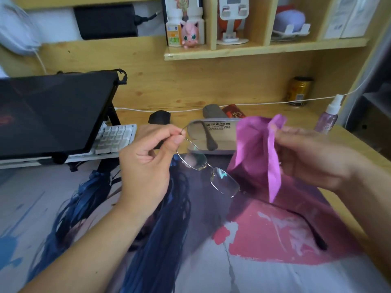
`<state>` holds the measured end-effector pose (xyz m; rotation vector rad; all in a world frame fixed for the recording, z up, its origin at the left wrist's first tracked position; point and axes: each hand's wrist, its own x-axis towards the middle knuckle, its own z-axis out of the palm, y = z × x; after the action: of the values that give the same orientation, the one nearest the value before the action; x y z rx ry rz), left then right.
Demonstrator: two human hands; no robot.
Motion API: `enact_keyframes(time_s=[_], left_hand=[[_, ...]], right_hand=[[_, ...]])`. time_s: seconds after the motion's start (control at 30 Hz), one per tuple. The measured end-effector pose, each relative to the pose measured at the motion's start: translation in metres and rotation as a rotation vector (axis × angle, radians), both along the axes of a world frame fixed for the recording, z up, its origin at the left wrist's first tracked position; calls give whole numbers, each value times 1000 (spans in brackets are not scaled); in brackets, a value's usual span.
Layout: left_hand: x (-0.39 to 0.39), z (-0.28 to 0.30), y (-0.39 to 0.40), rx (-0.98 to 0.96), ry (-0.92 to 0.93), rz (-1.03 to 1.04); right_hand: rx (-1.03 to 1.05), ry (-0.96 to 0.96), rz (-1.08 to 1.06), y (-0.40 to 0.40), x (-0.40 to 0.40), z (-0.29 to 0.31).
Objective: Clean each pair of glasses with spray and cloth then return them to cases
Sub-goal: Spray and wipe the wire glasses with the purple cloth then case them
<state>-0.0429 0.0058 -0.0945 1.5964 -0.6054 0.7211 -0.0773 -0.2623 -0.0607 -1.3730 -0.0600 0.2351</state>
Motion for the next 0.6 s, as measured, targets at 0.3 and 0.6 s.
enact_keyframes(time_s=[0.3, 0.6], left_hand=[[-9, 8, -2, 52, -170, 101], [-7, 8, 1, 70, -186, 77]], right_hand=[[-9, 213, 229, 46, -15, -17], [243, 128, -106, 40, -3, -12]])
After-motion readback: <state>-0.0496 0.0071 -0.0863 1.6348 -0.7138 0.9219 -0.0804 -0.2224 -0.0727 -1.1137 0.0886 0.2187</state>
